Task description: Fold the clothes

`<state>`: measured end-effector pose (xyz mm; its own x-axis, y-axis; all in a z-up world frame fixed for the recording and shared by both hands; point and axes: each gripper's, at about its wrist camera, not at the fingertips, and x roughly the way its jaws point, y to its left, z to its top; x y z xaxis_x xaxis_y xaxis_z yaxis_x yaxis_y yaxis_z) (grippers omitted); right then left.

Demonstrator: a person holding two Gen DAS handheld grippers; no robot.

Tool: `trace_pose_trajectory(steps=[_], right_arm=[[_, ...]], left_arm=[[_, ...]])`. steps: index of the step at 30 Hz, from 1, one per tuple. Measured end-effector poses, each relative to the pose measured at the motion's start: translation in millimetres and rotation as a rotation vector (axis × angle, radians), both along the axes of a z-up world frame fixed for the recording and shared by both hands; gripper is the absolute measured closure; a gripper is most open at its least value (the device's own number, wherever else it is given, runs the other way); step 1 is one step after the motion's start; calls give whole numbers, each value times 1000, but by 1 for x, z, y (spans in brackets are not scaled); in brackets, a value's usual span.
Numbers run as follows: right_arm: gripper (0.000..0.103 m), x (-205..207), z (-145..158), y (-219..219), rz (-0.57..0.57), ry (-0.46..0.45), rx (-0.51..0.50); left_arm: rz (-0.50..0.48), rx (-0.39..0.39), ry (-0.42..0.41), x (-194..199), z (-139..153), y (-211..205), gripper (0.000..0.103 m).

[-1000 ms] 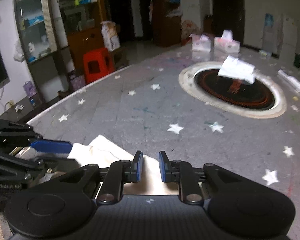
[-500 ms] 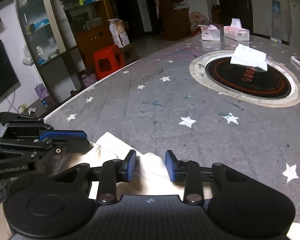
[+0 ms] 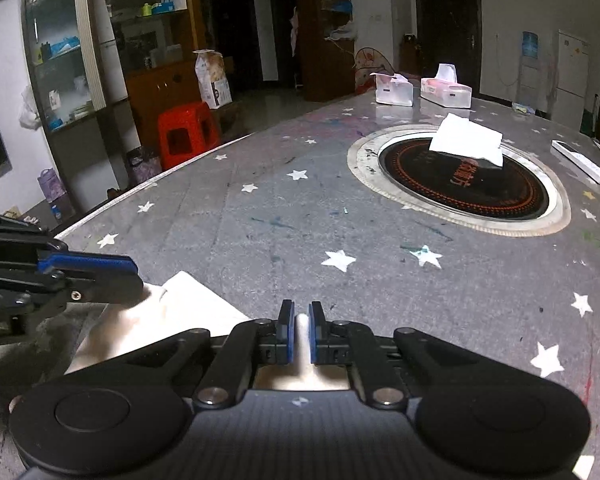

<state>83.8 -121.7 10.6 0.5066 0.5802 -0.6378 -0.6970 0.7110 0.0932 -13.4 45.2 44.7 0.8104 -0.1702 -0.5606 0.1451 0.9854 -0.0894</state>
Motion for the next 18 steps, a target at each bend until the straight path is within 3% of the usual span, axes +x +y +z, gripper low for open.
trace_pose_trajectory(steps=[3,9,18], right_arm=[[95,3,0,-1,0,14,8],[90,2,9,-7,-3,2,8],[87,-42,39,-47,24,-42,9]], left_arm=[[-54,-7,26,9,-3,-13,93],[-23,32,85,29,-18,-18,93],[25,27,43,7,-6,-2,89]])
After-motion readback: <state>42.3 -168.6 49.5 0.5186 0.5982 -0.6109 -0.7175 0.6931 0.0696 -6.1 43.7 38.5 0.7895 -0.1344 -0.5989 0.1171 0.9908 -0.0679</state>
